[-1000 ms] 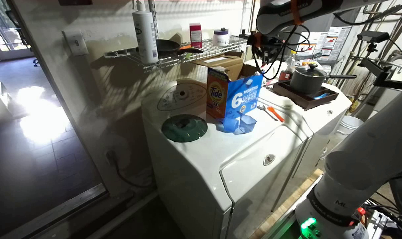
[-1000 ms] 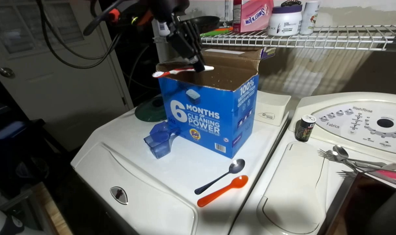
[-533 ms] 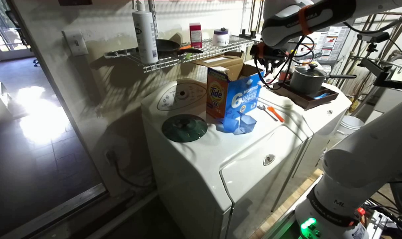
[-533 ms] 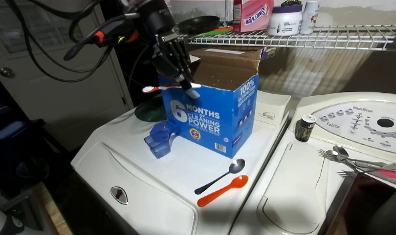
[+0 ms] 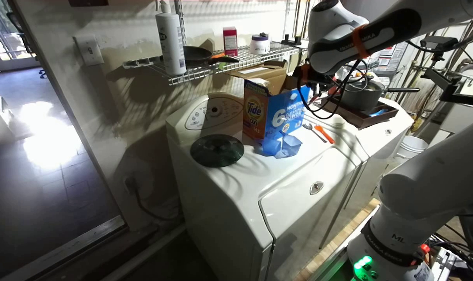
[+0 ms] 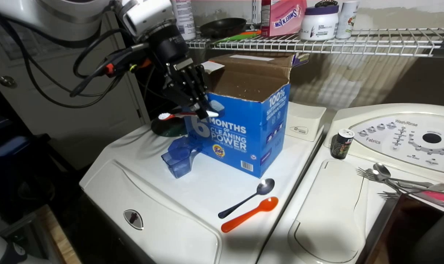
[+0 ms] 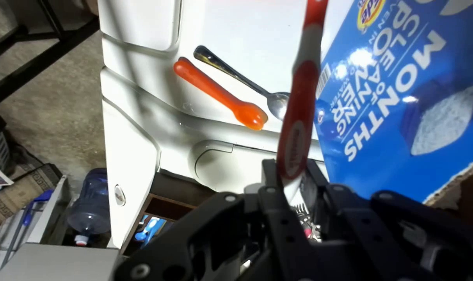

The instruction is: Use the pink and white spoon to some of the contents of the blue box into the blue cup on the right

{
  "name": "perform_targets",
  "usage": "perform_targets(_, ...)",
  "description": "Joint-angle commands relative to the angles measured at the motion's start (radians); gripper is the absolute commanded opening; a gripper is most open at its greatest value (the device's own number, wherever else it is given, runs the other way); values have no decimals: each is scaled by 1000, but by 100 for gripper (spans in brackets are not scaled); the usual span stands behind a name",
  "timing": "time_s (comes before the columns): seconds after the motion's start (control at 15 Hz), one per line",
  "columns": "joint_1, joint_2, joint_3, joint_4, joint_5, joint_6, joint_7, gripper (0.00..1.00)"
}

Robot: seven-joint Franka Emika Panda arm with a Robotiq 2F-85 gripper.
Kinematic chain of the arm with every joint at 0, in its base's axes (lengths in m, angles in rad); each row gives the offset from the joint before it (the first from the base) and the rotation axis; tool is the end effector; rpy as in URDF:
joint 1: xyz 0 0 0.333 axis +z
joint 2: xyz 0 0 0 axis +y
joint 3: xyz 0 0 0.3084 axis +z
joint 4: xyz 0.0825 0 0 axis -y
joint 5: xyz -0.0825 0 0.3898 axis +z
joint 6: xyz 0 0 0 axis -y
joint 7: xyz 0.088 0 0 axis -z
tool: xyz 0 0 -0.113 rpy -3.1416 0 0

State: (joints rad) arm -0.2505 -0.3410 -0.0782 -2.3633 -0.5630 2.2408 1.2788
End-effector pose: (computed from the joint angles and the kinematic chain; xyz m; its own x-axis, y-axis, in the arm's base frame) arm 0.4426 -0.1716 0.4679 0.2352 -0.8462 0.4782 -0.9634 -0.2681 -0.0006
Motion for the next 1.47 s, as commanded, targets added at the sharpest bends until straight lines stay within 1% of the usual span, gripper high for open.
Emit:
perform_targets(0.0, -20, -16, 29, -53, -40, 43, 66, 5)
perform_targets(0.27, -19, -5, 43, -74, -71, 42, 95, 5)
perform_targets(0.67, -11, 12, 53, -95, -163, 60, 174, 5)
perform_targets(0.87, -7, 24, 57, -100, -216, 60, 223, 5)
perform_targets(1.4, 20, 64, 69, -98, -356, 74, 406, 5)
